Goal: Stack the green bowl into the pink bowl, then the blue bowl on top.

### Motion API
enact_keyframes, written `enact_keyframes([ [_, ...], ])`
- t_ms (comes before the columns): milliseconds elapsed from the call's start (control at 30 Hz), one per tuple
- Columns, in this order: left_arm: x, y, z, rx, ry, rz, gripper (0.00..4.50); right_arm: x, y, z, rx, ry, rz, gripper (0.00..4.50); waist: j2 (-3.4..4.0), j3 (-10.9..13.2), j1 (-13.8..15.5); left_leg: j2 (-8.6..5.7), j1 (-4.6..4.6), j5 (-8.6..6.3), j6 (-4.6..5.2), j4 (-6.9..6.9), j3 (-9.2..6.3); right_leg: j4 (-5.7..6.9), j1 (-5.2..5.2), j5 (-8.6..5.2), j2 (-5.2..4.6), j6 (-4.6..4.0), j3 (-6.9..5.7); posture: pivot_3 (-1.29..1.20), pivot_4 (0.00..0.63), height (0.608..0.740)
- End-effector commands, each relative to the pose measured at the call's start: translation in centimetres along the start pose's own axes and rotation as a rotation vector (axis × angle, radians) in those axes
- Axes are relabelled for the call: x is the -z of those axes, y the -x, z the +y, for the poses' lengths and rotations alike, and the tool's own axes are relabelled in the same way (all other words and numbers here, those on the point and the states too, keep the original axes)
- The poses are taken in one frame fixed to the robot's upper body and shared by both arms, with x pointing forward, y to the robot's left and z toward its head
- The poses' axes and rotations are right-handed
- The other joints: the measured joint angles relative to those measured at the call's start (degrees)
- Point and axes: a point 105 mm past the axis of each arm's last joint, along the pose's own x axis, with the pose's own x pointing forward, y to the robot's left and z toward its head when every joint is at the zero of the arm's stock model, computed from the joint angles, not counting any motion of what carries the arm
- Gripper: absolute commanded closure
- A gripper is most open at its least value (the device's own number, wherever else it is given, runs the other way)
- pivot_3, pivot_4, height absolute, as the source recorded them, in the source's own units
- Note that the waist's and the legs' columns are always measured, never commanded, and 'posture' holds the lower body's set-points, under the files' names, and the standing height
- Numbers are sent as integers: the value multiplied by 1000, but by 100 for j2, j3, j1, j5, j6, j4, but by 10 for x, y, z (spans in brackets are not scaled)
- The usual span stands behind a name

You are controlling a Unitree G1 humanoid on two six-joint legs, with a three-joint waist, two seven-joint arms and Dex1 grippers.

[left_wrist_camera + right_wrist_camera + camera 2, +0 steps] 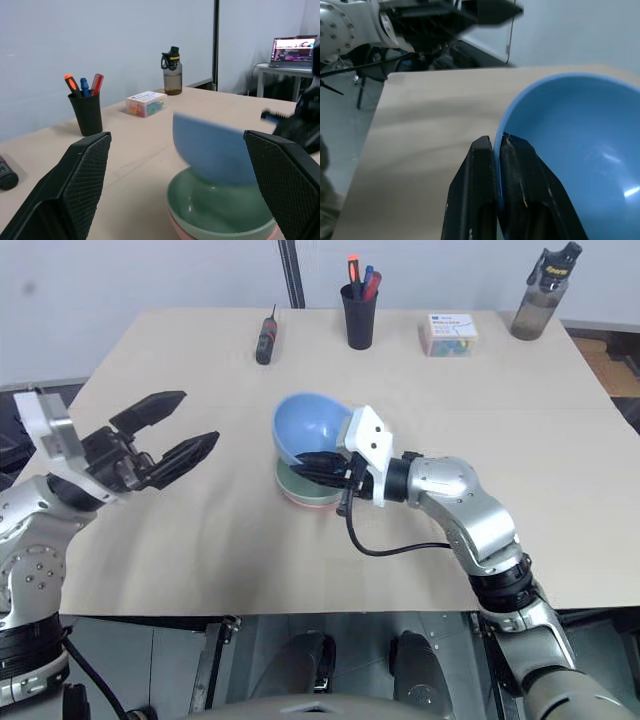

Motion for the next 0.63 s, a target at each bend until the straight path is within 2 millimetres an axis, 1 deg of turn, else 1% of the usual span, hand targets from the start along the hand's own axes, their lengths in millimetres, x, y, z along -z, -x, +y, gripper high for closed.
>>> enact_keyframes([
  [33,-9,3,-3,-13,-43,6,0,-8,6,-6,22,59,-14,2850,2,1,3,0,-2,0,0,0,0,0,-1,0,0,0,0,0,150,740],
  [67,-5,4,-4,-17,-47,24,0,-15,10,-9,55,69,-39,2407,2,1,0,0,-6,0,0,0,0,0,-1,0,0,0,1,0,150,740],
  [100,-1,4,-6,-15,-44,51,0,-21,15,-13,88,74,-65,2087,2,1,-2,0,-8,0,0,-1,0,-1,-3,0,0,0,1,0,150,740],
  [133,6,4,-8,-14,-40,89,0,-27,22,-13,107,69,-92,1606,2,1,-1,1,-8,0,0,-1,0,-1,-3,0,0,0,2,0,150,740],
  [200,18,6,-9,-23,-60,147,0,-36,40,-15,154,53,-136,1606,2,1,18,0,-9,0,0,-3,0,-3,-3,0,-1,0,2,0,150,740],
  [267,24,9,-9,-17,-40,180,0,-39,66,-20,223,59,-125,1606,1,0,20,0,-9,0,0,-4,-1,-4,-2,0,-2,0,1,0,150,740],
  [333,26,14,-15,32,-27,204,0,-32,95,-25,296,51,-62,1164,0,0,48,1,-8,-1,0,-4,0,-4,0,0,-2,0,1,0,150,740],
  [367,30,17,-15,40,-24,239,0,-21,114,-24,328,59,8,1032,0,0,57,-1,-10,-2,2,-4,-6,-9,1,0,-6,0,-5,0,150,740],
  [433,37,23,-12,29,-48,313,0,-7,144,-21,374,92,131,219,0,0,80,-8,-14,-3,4,-5,-5,-13,3,0,-11,0,-4,0,150,740],
  [467,40,28,-12,43,-33,349,0,2,158,-13,360,64,196,42,1,1,71,-7,-12,-4,5,-13,-1,-17,2,-1,-10,-1,-2,0,150,740],
  [567,40,39,-11,61,-14,394,0,10,184,-1,359,28,285,42,6,3,21,1,-6,-16,27,-21,11,-10,-1,-1,-5,-1,9,0,150,740],
  [633,41,44,-11,69,-13,421,0,9,190,1,376,31,298,42,6,4,-9,12,7,-17,29,-27,23,-10,1,-1,4,-1,19,0,150,740],
])
